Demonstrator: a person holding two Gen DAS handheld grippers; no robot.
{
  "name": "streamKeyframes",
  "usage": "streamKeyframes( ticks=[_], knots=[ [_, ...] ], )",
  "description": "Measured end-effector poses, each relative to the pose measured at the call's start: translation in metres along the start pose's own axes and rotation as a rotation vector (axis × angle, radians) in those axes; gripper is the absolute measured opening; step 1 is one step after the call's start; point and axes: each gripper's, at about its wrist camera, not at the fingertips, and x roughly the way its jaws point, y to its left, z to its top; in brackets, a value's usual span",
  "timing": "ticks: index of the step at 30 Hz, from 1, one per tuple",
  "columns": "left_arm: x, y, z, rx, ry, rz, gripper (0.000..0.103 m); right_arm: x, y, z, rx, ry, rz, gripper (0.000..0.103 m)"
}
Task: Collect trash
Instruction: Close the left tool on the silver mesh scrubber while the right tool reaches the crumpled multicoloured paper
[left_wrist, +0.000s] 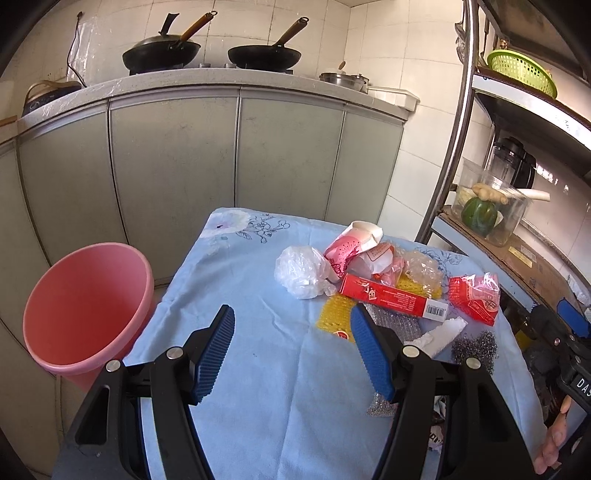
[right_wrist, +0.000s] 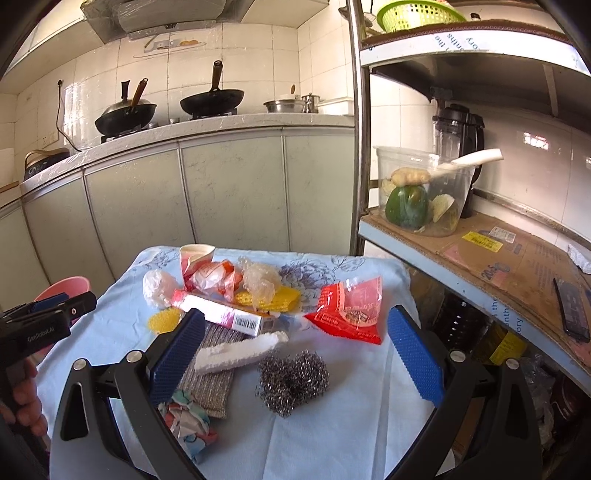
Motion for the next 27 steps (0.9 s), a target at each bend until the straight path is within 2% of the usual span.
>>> streamKeyframes(
  ticks=[8,12,14,17,20,27],
  knots=[
    [0.004,0.009,-0.016,-0.017,0.054,-0.132,0.065,0.006,-0.006,-0.012,-0.012,0.081,0.063,0.082],
    [0.016,-0.006,-0.019,0.01,0.096,-0.171,0.054,0.01,-0.008,-0.019,-0.007,0.117,0.093,0.073],
    [0.022,-0.015,-0.021,0.026,0.118,-0.202,0.049,0.011,-0.009,-0.022,-0.006,0.131,0.106,0.071],
    [0.031,-0.03,-0.022,0.055,0.156,-0.246,0.048,0.013,-0.012,-0.025,-0.001,0.151,0.142,0.069],
    [0.044,-0.042,-0.023,0.082,0.191,-0.258,0.048,0.013,-0.012,-0.026,-0.004,0.166,0.203,0.068],
    [0.083,-0.05,-0.027,0.038,0.321,-0.293,0.045,0.008,-0.002,-0.03,-0.063,0.192,0.343,0.066]
  ],
)
